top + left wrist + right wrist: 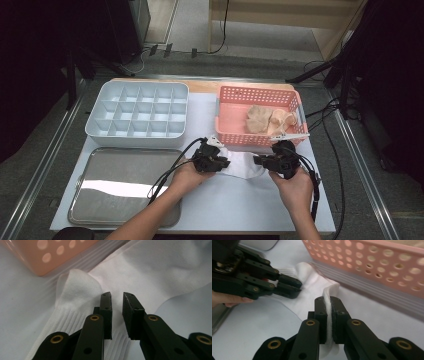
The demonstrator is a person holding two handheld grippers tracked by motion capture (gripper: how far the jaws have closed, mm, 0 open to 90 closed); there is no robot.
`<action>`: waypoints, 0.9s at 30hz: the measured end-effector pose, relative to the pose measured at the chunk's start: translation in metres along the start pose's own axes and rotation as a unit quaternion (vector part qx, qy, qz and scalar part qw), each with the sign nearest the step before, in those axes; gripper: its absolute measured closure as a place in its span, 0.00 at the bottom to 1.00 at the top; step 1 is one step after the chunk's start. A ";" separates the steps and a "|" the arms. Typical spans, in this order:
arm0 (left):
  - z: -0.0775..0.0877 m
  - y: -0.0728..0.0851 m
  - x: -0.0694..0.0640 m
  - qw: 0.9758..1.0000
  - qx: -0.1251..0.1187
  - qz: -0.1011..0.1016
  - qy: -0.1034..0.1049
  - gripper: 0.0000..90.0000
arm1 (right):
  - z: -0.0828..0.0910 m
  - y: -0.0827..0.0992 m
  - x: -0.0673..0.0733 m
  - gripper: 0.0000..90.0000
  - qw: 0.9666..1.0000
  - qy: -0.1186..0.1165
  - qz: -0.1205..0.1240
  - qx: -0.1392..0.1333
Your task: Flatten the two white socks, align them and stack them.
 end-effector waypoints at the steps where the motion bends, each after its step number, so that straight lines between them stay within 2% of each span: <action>1: 0.000 0.000 0.000 1.000 -0.001 0.001 0.002 0.88 | -0.001 -0.002 0.003 0.96 1.000 -0.001 0.003 -0.001; 10: 0.000 0.001 0.001 1.000 -0.003 -0.007 0.001 0.88 | -0.007 -0.018 0.024 0.96 1.000 -0.020 0.019 -0.009; 14: 0.000 0.002 0.001 1.000 -0.002 -0.008 0.000 0.88 | 0.001 -0.028 0.033 0.96 0.999 -0.031 0.023 -0.026; 19: 0.000 0.002 0.001 1.000 0.000 0.002 0.004 0.88 | 0.013 -0.033 0.042 0.96 0.998 -0.041 0.027 -0.037; 27: -0.001 0.002 0.002 1.000 -0.002 0.001 0.000 0.90 | 0.029 -0.040 0.053 0.97 0.998 -0.040 0.034 -0.047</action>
Point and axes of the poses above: each handheld gripper's, and its own axes: z roughly backward along the jaws, y roughly out of its underside, x roughly to its left, the point moved 8 cm from there along -z, roughly forward along the jaws, and after that the axes turned 10 degrees about x, right-handed, at the moved point
